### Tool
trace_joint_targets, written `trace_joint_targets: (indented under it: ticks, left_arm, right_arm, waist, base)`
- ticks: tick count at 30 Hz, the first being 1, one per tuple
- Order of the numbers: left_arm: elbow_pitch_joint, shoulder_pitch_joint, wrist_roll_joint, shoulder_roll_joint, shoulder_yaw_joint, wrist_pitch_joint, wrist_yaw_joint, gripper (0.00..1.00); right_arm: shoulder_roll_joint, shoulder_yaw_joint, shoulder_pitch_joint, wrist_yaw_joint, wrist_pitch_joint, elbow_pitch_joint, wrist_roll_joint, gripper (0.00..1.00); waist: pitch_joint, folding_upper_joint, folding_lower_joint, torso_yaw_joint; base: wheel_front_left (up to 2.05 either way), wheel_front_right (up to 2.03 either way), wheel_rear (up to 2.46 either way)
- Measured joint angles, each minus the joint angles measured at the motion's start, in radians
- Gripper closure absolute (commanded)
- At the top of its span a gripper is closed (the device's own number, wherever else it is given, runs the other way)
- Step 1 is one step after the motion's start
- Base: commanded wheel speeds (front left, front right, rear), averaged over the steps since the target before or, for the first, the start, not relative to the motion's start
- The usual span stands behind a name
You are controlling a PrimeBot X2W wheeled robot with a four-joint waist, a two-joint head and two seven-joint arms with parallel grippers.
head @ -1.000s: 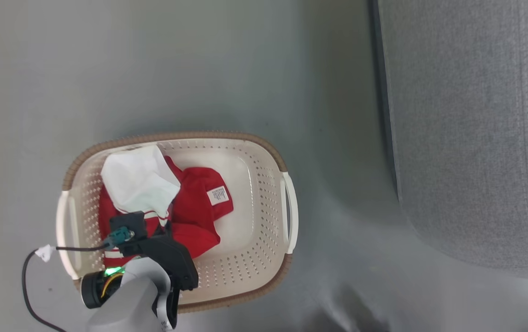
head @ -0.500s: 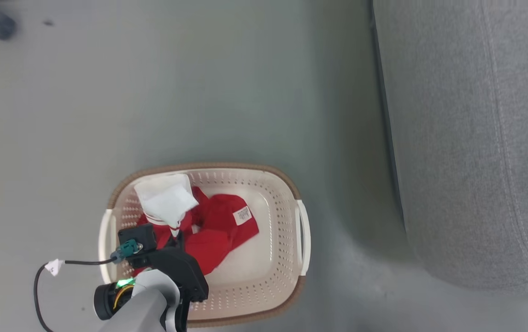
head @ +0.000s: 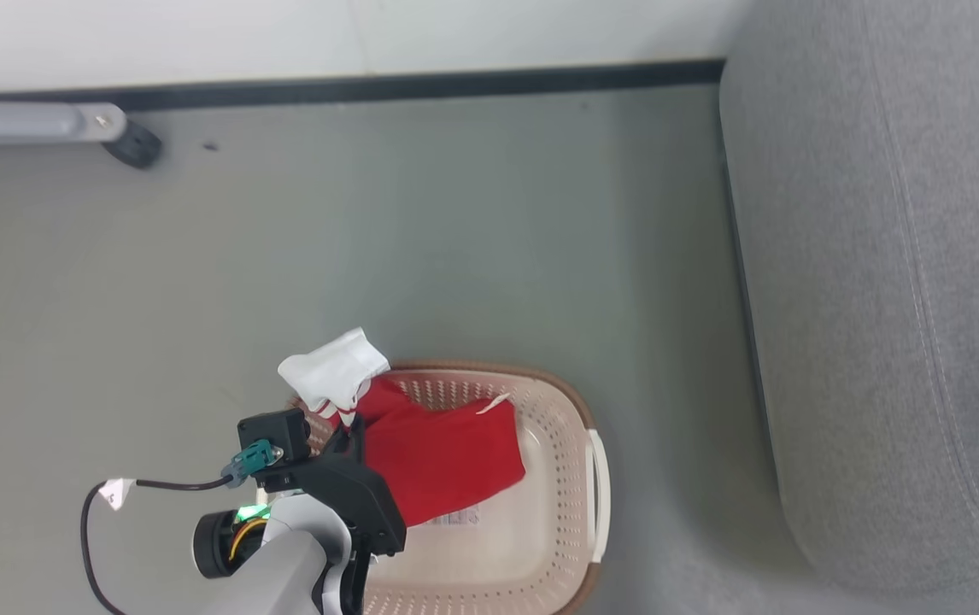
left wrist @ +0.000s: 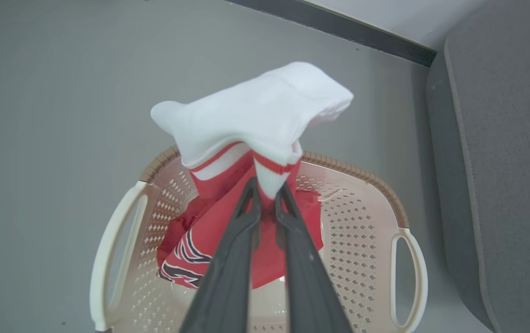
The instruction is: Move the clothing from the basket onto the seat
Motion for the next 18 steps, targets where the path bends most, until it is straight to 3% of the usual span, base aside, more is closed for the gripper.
trace_joint_targets:
  ticks: [10,18]
  left_arm:
    - [-0.047,0.039,0.186,0.000,0.118,0.000,0.000,1.00]
    - [-0.163,0.095,0.368,-0.002,0.217,0.000,0.000,1.00]
  right_arm:
    - [0.066,0.063,0.006,0.000,0.000,0.055,-0.044,0.00]
    - [0.117,0.141,0.049,0.000,0.000,0.106,-0.091,0.00]
  waist:
    - [-0.124,0.0000,0.0000,0.042]
    - [-0.221,0.0000,-0.0001,0.061]
  base:
    - [0.00,0.00,0.00]
    - [0.00,0.00,0.00]
